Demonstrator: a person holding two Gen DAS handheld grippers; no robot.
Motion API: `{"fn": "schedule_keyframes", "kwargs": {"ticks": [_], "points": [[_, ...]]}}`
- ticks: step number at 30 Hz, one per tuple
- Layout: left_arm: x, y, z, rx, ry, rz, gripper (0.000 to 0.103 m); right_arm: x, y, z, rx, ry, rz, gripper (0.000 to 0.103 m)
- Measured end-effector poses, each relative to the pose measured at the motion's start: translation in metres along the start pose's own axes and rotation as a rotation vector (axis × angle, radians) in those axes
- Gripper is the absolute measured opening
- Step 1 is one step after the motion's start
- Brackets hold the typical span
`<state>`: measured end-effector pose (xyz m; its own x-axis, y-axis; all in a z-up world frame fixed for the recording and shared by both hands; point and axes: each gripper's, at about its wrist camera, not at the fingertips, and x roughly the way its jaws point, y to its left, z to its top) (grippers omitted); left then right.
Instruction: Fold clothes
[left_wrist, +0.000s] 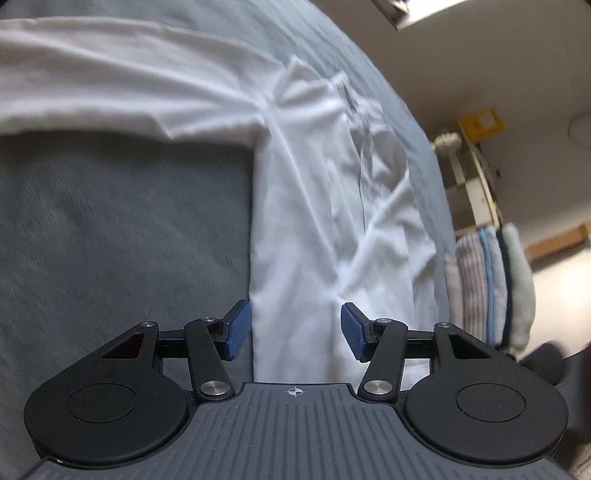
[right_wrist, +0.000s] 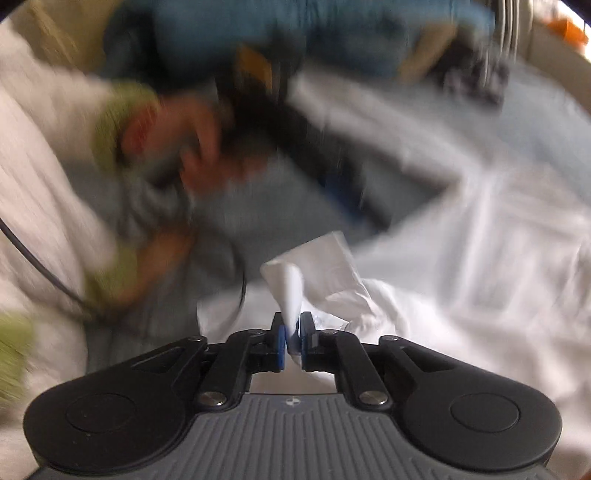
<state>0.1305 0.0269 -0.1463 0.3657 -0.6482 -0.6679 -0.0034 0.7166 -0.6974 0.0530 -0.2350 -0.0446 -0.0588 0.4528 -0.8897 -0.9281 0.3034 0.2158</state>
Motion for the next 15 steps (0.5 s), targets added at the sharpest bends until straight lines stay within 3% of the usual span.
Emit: {"fn": "schedule_keyframes", "kwargs": {"ticks": [2,4,6,9,12,15], "points": [[0.002,-0.007,-0.005,0.053,0.022,0.004,0.053,0.026,0.008,-0.014,0.055,0.07,0.015,0.024],[0.005,-0.015,-0.011,0.113,0.042,0.009,0.053,0.031,0.017,-0.03,0.099,0.077,0.061,0.026],[0.007,-0.023,-0.016,0.174,0.064,0.018,0.053,0.029,0.022,-0.046,0.171,0.076,0.131,0.037],[0.015,-0.034,-0.028,0.272,0.099,0.047,0.053,0.018,0.026,-0.072,0.292,0.05,0.225,0.04],[0.025,-0.048,-0.041,0.375,0.135,0.069,0.053,0.008,0.016,-0.099,0.485,-0.051,0.231,0.043],[0.033,-0.062,-0.056,0.481,0.181,0.082,0.053,0.005,-0.012,-0.136,0.808,-0.22,0.201,0.043]]}}
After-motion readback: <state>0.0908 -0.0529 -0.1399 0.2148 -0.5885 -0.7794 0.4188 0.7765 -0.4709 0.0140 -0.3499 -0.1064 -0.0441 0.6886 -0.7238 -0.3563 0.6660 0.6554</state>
